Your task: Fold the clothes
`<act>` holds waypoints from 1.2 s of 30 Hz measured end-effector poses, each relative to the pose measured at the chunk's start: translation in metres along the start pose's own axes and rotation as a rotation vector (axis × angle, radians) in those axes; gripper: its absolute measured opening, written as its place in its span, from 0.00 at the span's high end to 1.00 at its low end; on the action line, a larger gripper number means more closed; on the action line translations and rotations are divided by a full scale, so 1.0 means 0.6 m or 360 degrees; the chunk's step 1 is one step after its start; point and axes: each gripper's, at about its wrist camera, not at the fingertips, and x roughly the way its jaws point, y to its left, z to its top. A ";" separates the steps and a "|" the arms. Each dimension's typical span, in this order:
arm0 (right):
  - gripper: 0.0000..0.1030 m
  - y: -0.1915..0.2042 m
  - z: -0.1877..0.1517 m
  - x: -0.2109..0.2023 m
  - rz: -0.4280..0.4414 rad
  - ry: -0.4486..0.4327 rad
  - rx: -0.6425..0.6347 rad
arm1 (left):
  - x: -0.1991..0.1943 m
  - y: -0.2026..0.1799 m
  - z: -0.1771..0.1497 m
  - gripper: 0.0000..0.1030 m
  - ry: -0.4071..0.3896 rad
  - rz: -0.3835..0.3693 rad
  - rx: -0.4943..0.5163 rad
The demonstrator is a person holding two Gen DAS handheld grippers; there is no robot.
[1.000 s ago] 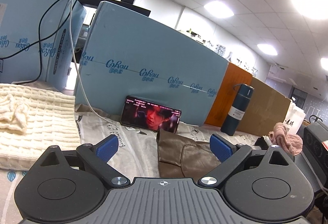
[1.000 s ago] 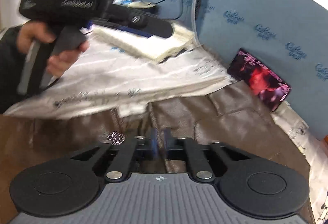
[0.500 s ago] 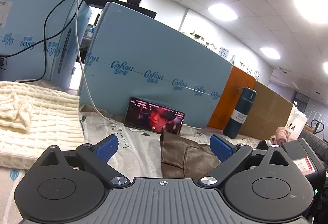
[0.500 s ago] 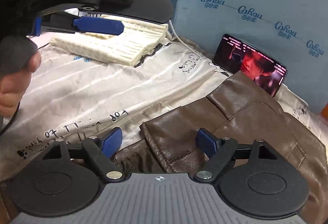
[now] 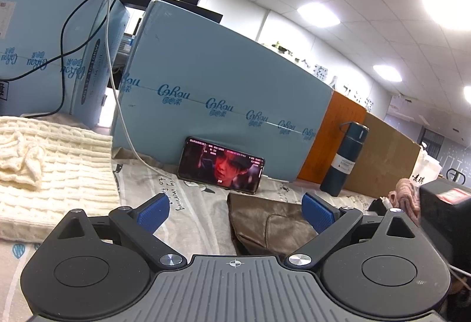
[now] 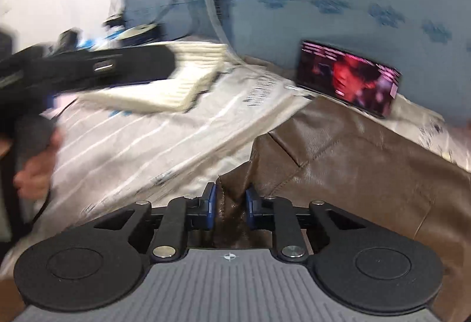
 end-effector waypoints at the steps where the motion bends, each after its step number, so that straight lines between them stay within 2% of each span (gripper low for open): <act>1: 0.82 0.005 -0.003 0.000 0.0013 0.0008 -0.0016 | 0.002 -0.001 -0.001 0.05 0.0007 0.0001 0.0009; 2: 0.81 0.010 -0.006 0.001 0.0029 0.0017 -0.0026 | 0.003 -0.003 -0.002 0.05 0.0014 0.0004 0.0020; 3: 0.72 0.014 -0.010 0.002 0.0044 0.0027 -0.0035 | 0.005 -0.004 -0.003 0.05 0.0021 0.0008 0.0034; 4: 0.56 0.018 -0.013 0.004 0.0060 0.0036 -0.0045 | 0.006 -0.006 -0.005 0.05 0.0028 0.0012 0.0046; 5: 0.48 0.020 -0.016 0.005 0.0100 0.0048 -0.0027 | 0.007 -0.008 -0.006 0.05 0.0034 0.0024 0.0063; 6: 0.43 0.022 -0.020 0.003 0.0116 0.0042 -0.0021 | 0.009 -0.010 -0.007 0.05 0.0041 0.0040 0.0083; 8: 0.40 0.027 -0.026 -0.006 0.0111 0.0018 -0.0027 | 0.014 -0.016 -0.012 0.04 0.0068 0.0068 0.0139; 10: 0.26 0.025 -0.031 -0.029 0.0111 -0.0023 -0.0016 | 0.024 -0.027 -0.022 0.04 0.0123 0.0088 0.0228; 12: 0.19 0.014 -0.039 -0.062 0.0059 -0.0080 0.0018 | 0.033 -0.037 -0.031 0.04 0.0177 0.0108 0.0316; 16: 0.17 -0.031 -0.059 -0.131 -0.0178 -0.0191 0.0148 | 0.053 -0.057 -0.051 0.04 0.0286 0.0148 0.0494; 19: 0.12 -0.080 -0.082 -0.170 -0.0426 -0.0240 0.0303 | 0.068 -0.073 -0.065 0.04 0.0368 0.0178 0.0627; 22: 0.12 -0.126 -0.110 -0.182 -0.0614 -0.0156 0.0464 | 0.078 -0.086 -0.081 0.04 0.0438 0.0204 0.0740; 25: 0.12 -0.155 -0.141 -0.190 -0.0760 -0.0098 0.0563 | 0.084 -0.091 -0.087 0.04 0.0484 0.0215 0.0781; 28: 0.09 -0.183 -0.173 -0.199 -0.0766 -0.0094 0.0689 | 0.090 -0.091 -0.090 0.04 0.0520 0.0223 0.0791; 31: 0.08 -0.183 -0.181 -0.204 -0.0745 -0.0136 0.0686 | 0.088 -0.088 -0.086 0.04 0.0506 0.0210 0.0770; 34: 0.08 -0.171 -0.175 -0.212 -0.0765 -0.0165 0.0650 | 0.070 -0.079 -0.071 0.04 0.0380 0.0188 0.0684; 36: 0.08 -0.150 -0.171 -0.239 -0.0765 -0.0275 0.0576 | 0.047 -0.075 -0.058 0.04 0.0230 0.0151 0.0635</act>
